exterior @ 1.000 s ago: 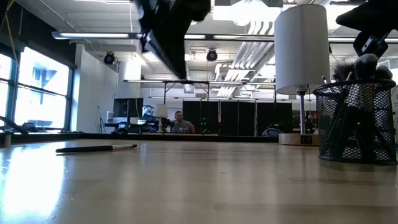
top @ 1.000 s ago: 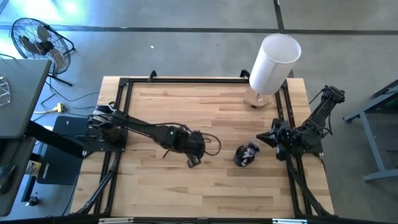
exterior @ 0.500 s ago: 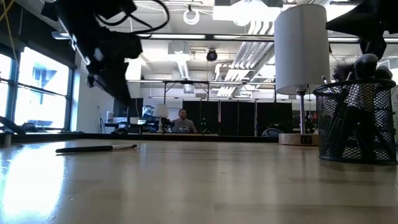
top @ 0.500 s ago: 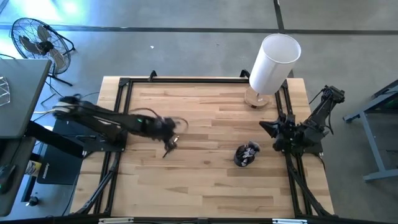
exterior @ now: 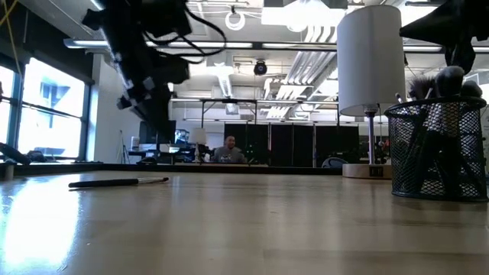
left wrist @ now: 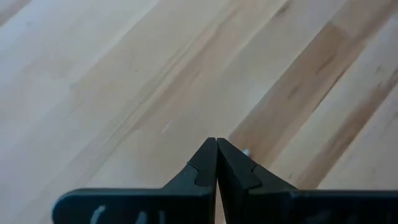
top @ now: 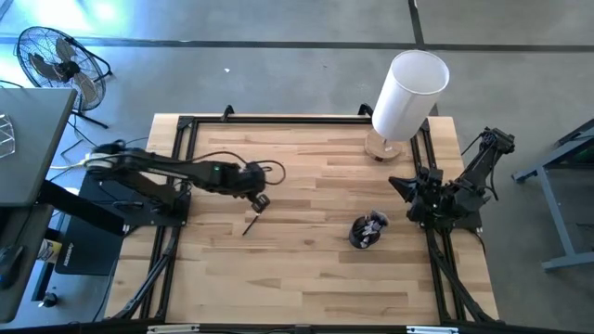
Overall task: Put items in baskets/containers
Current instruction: Put the eyeshadow brush into the mesh organizer
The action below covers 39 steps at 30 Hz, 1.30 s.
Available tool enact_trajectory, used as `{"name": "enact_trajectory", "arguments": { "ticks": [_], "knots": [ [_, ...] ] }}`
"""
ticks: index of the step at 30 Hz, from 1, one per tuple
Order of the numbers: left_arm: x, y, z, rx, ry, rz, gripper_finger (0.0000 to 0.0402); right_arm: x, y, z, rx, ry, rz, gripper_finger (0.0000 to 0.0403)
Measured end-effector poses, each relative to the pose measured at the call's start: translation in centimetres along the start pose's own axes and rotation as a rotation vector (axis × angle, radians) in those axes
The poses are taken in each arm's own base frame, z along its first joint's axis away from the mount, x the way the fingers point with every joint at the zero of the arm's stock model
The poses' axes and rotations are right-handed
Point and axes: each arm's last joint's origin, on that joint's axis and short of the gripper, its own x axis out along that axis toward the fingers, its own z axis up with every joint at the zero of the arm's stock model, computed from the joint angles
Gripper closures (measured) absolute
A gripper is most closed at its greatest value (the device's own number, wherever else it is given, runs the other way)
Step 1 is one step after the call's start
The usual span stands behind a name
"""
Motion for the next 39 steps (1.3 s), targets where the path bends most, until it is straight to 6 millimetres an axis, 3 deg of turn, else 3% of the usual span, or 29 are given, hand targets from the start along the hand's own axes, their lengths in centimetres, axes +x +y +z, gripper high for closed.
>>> {"name": "enact_trajectory", "arguments": {
  "ticks": [6, 16, 21, 32, 39],
  "knots": [
    [1.6, -1.5, 1.2, 0.008, 0.040, 0.024, 0.0396, 0.0, 0.0, 0.0, -0.009, 0.002, 0.007, 0.0403],
    [1.5, -1.7, 1.6, 0.003, 0.028, 0.029, 0.0336, 0.0, 0.1, 0.1, -0.009, 0.003, 0.010, 0.0403],
    [1.6, -1.8, 1.8, -0.083, -0.015, 0.042, 0.0318, 0.0, 0.1, 0.0, -0.010, 0.004, 0.011, 0.0403],
    [5.4, -2.6, 0.3, -0.105, 0.171, 0.033, 0.0316, 0.0, 0.1, 0.0, -0.018, 0.004, 0.012, 0.0403],
    [6.8, -2.8, -0.3, -0.103, 0.242, 0.018, 0.0316, 0.0, 0.1, 0.1, -0.015, 0.004, 0.012, 0.0403]
  ]
}}
